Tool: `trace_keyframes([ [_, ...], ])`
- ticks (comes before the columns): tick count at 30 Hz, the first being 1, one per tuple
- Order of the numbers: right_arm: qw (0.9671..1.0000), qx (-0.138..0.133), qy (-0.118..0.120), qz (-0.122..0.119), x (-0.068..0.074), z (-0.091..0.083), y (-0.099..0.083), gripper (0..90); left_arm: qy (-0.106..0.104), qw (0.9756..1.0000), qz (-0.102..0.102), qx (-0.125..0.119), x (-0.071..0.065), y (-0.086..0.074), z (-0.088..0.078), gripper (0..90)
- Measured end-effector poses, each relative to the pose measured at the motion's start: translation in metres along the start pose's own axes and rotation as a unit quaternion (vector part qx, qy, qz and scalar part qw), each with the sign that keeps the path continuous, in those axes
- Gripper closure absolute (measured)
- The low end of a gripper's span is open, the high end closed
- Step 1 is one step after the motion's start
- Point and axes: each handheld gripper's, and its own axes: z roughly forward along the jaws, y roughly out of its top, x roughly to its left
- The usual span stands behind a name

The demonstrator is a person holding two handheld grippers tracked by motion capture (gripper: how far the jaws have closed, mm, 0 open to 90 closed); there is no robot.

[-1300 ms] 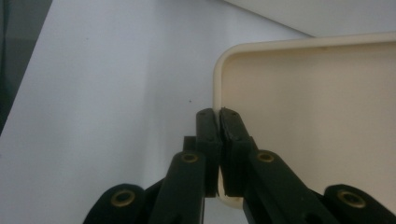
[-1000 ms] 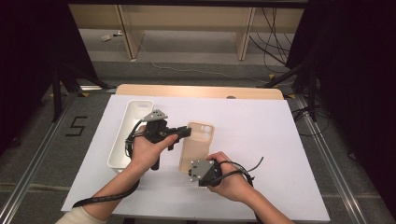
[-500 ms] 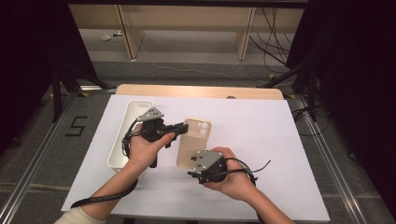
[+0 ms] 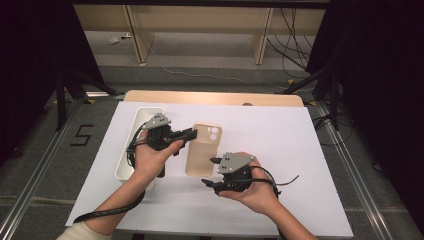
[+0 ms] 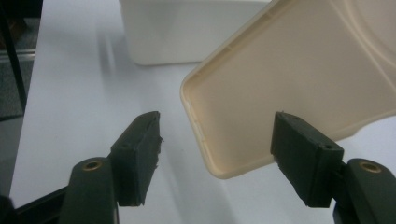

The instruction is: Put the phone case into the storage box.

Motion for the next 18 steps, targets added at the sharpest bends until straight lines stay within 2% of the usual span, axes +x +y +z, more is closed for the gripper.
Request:
trace_keyframes([
  [18, 0.9978, -0.042, -0.031, 0.042, -0.009, -0.015, -0.006, 26.2, 0.011, 0.9999, 0.008, -0.010, 0.004, 0.004, -0.008, 82.2],
])
